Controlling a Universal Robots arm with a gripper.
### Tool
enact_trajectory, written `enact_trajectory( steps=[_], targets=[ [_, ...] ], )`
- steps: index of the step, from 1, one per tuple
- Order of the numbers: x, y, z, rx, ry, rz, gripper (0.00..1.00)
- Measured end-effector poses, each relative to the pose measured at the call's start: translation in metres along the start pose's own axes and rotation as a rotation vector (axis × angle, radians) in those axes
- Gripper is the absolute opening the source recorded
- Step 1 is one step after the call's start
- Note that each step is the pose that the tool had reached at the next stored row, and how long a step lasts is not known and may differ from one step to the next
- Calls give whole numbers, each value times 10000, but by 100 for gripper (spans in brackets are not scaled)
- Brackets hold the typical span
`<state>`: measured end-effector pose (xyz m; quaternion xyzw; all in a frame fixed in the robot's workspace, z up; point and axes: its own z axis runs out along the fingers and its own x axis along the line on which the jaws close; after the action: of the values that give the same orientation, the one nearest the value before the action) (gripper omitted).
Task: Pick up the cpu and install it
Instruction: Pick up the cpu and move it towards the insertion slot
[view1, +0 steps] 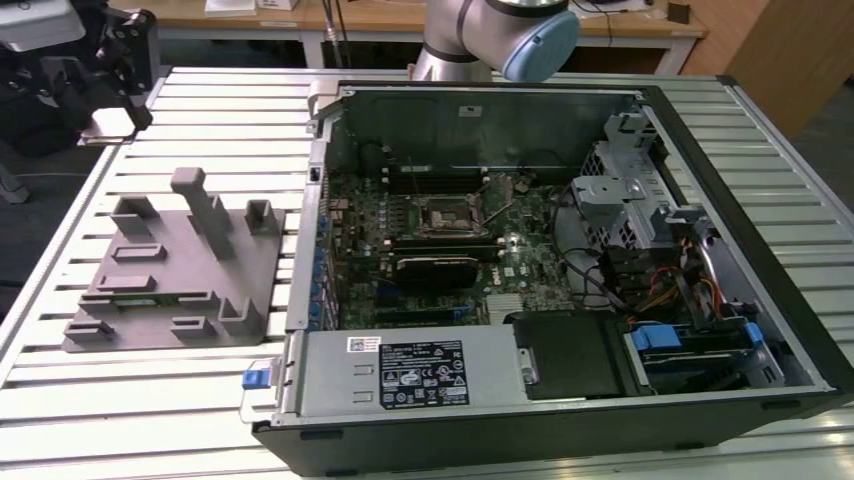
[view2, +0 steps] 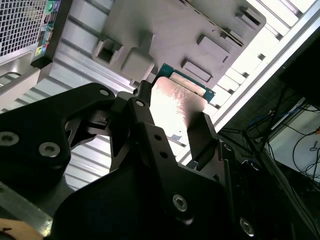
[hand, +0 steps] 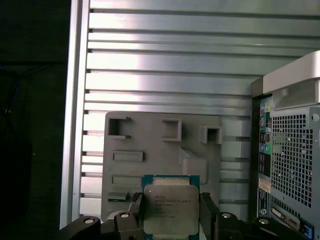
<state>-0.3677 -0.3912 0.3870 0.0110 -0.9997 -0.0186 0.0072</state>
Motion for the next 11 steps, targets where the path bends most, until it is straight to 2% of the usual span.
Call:
enact_trajectory(
  steps=[11],
  targets=[
    [-62,-2,-1,0,0,-1,54]
  ],
)
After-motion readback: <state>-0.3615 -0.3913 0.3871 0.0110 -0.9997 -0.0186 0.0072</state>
